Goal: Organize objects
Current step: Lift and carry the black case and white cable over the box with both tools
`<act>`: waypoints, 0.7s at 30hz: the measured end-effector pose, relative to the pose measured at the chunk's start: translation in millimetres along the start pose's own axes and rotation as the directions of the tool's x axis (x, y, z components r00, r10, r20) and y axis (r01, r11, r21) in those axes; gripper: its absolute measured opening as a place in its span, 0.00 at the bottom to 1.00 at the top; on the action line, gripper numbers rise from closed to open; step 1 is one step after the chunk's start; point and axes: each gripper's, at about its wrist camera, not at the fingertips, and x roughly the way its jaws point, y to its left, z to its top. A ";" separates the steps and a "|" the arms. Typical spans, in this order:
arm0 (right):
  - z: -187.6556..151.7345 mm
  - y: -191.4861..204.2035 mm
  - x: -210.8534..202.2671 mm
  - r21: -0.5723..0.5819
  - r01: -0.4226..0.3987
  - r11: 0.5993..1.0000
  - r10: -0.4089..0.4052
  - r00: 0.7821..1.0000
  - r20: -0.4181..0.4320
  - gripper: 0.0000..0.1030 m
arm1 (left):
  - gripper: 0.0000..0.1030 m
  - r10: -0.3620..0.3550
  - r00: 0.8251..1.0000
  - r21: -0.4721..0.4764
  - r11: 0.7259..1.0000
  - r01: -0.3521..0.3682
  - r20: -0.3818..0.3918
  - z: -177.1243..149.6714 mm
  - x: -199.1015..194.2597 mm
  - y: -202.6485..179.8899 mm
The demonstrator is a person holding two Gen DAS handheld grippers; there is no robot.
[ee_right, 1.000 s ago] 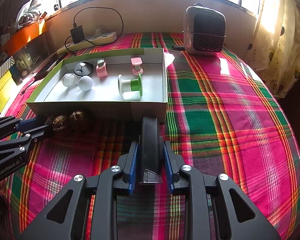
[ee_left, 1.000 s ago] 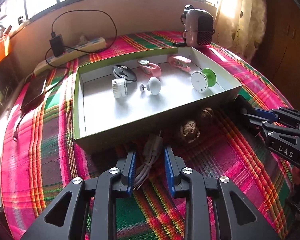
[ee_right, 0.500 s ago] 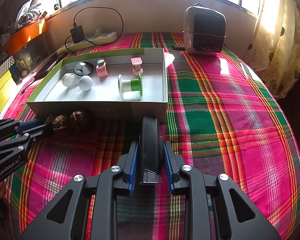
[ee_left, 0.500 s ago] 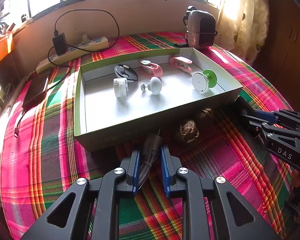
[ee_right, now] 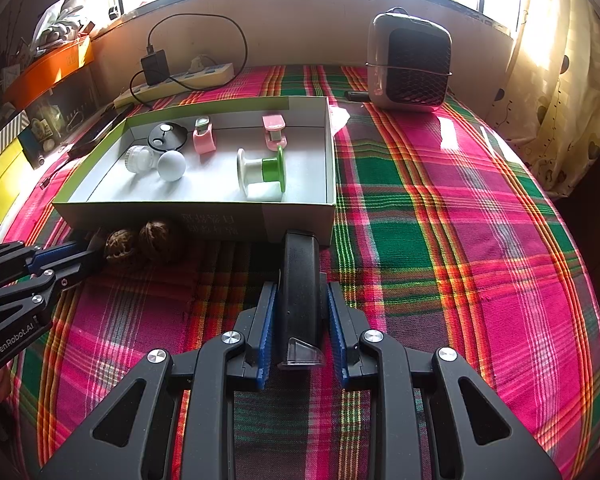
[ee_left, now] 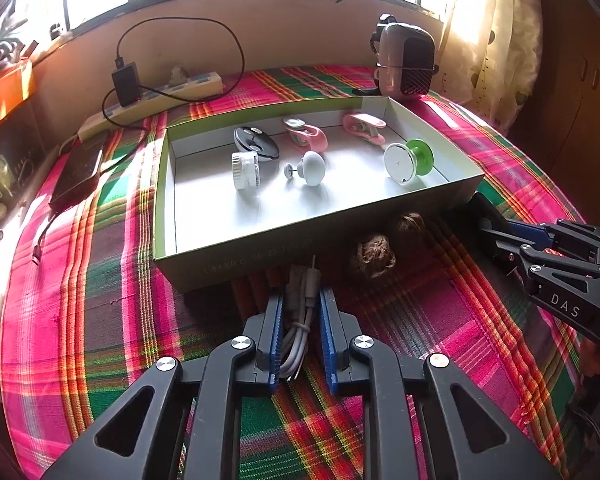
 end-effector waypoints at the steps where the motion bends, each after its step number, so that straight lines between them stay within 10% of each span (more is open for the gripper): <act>1: 0.0 0.0 0.3 -0.003 0.002 1.000 -0.002 1.000 0.000 0.24 | 0.15 -0.002 1.000 -0.003 1.000 0.002 0.000 -0.2 -0.5 -0.1; 21: -6.6 13.6 -8.8 -0.036 -0.040 0.999 0.040 0.999 0.004 0.24 | 0.15 -0.014 0.999 -0.053 0.998 0.015 0.029 -5.0 -18.0 -2.8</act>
